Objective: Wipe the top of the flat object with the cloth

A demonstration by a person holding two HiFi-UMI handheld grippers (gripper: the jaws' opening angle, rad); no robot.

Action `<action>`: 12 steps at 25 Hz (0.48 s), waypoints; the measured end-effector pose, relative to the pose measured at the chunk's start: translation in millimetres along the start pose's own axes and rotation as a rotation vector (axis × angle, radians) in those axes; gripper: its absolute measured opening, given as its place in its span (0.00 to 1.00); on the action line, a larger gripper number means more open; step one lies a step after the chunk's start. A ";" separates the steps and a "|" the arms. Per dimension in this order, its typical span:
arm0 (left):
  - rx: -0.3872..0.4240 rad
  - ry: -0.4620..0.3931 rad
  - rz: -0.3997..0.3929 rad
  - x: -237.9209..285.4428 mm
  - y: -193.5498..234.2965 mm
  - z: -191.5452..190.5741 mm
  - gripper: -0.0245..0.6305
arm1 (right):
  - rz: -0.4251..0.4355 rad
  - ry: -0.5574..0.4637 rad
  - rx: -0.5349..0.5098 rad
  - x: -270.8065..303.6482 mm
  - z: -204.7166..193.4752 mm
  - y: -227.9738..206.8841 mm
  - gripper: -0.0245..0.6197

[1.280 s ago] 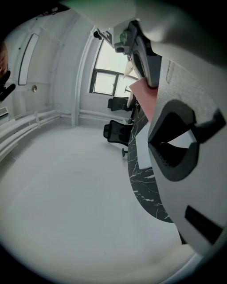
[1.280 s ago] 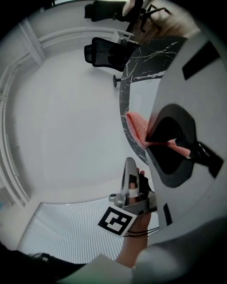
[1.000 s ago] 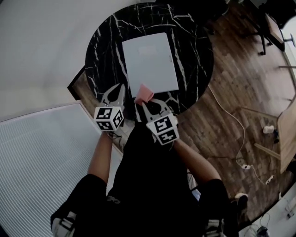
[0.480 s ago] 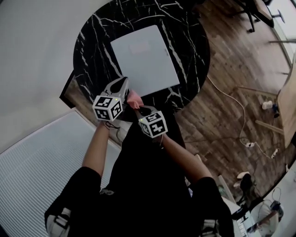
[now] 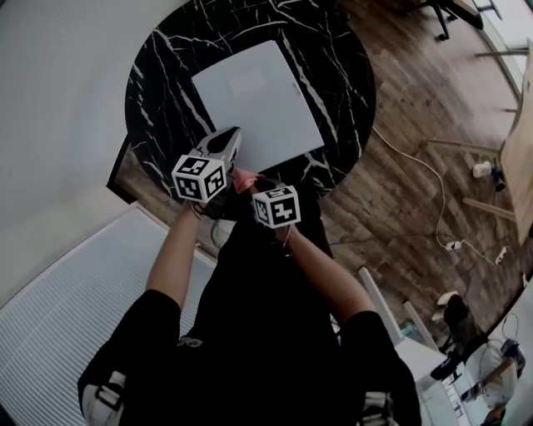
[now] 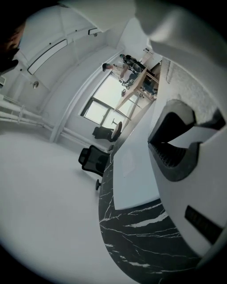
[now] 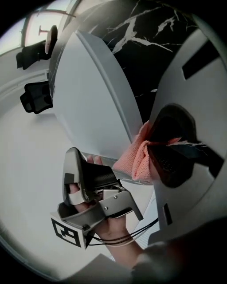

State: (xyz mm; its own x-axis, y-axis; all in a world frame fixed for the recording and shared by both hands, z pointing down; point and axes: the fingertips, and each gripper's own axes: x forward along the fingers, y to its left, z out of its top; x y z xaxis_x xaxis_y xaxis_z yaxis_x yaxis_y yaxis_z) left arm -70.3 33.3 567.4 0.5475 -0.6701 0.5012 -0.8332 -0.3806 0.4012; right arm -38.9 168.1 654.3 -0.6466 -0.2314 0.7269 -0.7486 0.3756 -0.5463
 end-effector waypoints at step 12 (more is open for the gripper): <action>0.173 0.133 0.019 8.9 1.5 -27.1 0.04 | -0.022 -0.016 -0.026 3.5 -1.5 -2.3 0.05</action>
State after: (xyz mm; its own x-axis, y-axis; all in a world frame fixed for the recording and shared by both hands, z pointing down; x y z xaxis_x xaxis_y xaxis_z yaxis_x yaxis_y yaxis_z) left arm -64.5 44.0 593.3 0.5274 -0.5924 0.6090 -0.8382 -0.4799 0.2590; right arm -39.2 167.8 658.7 -0.6328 -0.2543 0.7314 -0.7586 0.3932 -0.5196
